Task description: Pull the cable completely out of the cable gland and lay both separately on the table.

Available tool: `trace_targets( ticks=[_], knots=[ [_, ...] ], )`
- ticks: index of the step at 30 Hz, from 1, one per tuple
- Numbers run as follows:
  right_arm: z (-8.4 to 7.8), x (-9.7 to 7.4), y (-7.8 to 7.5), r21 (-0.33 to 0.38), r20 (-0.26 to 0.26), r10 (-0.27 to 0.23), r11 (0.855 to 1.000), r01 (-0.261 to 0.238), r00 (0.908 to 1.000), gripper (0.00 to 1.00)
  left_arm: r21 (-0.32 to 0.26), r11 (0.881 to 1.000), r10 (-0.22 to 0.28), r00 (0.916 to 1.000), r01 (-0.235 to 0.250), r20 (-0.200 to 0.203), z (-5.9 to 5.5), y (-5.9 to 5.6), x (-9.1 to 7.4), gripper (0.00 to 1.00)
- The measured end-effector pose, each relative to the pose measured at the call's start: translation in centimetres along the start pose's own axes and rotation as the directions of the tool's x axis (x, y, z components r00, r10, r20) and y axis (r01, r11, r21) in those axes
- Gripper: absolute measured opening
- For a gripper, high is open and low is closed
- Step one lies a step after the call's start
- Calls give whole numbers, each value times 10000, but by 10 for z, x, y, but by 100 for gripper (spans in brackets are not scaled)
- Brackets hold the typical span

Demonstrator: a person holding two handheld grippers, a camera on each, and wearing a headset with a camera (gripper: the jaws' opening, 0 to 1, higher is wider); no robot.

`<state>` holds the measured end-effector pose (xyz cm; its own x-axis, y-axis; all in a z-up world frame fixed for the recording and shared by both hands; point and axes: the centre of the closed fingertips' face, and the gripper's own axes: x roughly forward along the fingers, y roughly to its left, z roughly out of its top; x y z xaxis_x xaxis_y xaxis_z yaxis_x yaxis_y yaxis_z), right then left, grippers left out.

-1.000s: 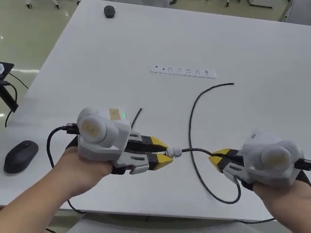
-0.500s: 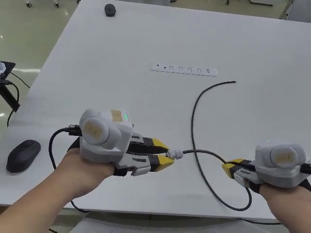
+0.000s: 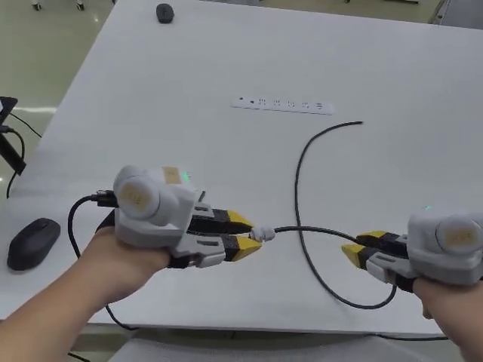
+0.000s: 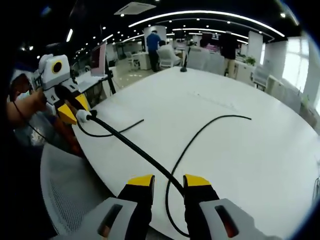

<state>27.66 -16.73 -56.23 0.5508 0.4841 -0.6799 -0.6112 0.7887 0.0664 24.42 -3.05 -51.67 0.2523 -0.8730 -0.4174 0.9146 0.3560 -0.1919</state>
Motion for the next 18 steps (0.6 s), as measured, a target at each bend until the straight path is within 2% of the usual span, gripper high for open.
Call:
trace_targets(
  ticks=[2,4,5,6,7,9,11,13,14,17,18],
  knots=[
    [13,-2,15,-509,320,480,9976,-464,9983,21,4,10000,17,10000,-17,-5,0,1,0,15],
    [24,-5,27,-1605,341,552,9858,-491,9979,23,2,10000,22,10000,-22,-3,0,1,1,15],
    [31,-5,34,-2421,326,536,9692,-442,9980,23,14,10000,10,10000,-10,3,0,1,1,15],
    [36,-5,40,-2913,342,576,9556,-452,9978,24,34,10000,-31,10000,31,-1,1,0,2,15],
    [43,-5,51,-3502,379,699,9352,-523,9968,24,62,10000,-60,10000,60,-20,0,-1,2,15],
    [55,-4,69,-4123,549,1012,9084,-697,9934,24,106,9999,-91,9999,92,-105,-2,-2,3,15],
    [59,-1,80,-4533,475,1089,8882,-757,9929,23,142,9998,-100,9999,101,-122,-2,-2,3,15],
    [60,5,89,-4767,405,1084,8758,-762,9933,22,204,9997,-113,9999,114,-75,-1,-4,3,15],
    [56,9,92,-4796,189,1024,8738,-809,9946,22,225,9997,-131,9999,133,-52,-1,-4,3,15],
    [55,13,98,-4960,152,1069,8641,-853,9942,19,297,9994,-151,9998,155,-131,-3,-6,4,15],
    [55,14,99,-5202,131,1042,8501,-822,9945,19,300,9994,-162,9998,166,-143,-3,-6,4,15]
  ],
)
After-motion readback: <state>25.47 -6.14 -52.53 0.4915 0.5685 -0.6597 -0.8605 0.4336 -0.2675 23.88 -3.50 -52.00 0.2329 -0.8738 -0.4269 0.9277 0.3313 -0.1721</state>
